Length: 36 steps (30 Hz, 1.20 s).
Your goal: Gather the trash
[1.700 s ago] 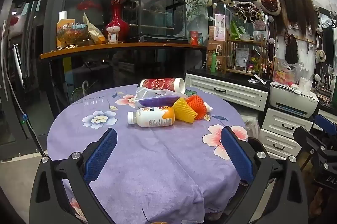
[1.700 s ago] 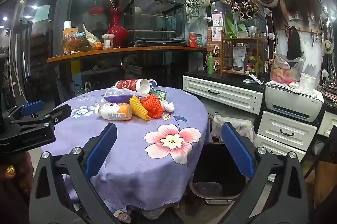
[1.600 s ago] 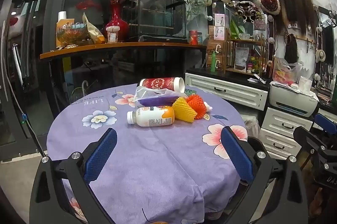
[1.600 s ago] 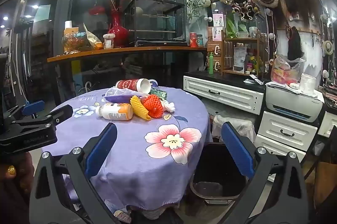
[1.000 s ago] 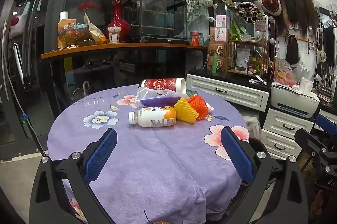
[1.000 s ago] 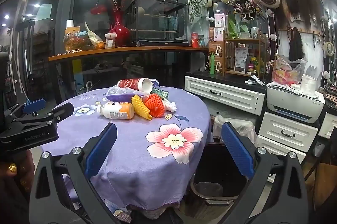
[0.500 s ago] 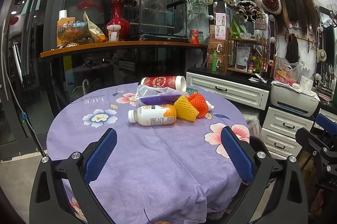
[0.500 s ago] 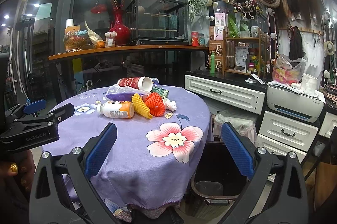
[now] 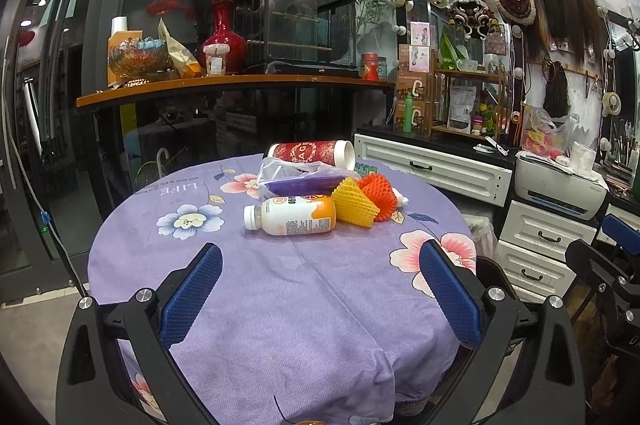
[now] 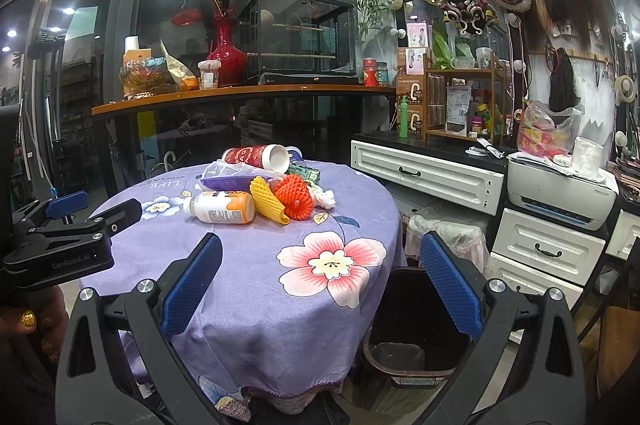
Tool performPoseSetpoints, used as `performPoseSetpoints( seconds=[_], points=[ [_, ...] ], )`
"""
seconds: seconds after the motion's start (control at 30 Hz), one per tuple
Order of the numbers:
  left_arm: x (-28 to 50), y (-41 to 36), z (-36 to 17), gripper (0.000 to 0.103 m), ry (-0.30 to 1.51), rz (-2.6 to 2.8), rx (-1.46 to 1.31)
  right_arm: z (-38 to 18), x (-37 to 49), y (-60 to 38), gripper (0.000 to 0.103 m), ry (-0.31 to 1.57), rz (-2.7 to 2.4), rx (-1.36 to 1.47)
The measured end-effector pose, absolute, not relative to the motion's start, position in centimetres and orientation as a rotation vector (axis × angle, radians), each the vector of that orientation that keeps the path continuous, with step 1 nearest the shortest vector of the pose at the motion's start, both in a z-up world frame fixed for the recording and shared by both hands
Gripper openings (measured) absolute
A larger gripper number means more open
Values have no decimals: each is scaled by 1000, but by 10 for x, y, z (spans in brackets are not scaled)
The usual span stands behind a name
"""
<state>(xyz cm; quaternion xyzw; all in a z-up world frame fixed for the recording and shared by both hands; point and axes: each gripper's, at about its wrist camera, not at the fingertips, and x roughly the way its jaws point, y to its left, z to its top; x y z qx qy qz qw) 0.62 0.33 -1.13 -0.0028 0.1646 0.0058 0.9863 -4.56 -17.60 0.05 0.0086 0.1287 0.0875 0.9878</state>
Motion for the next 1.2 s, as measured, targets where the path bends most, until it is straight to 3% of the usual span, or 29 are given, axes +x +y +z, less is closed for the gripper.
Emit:
performPoseSetpoints(
  seconds=[1.2],
  points=[
    [7,4,-14,98,337,12,-4,-3,-43,-177,98,263,177,20]
  ],
)
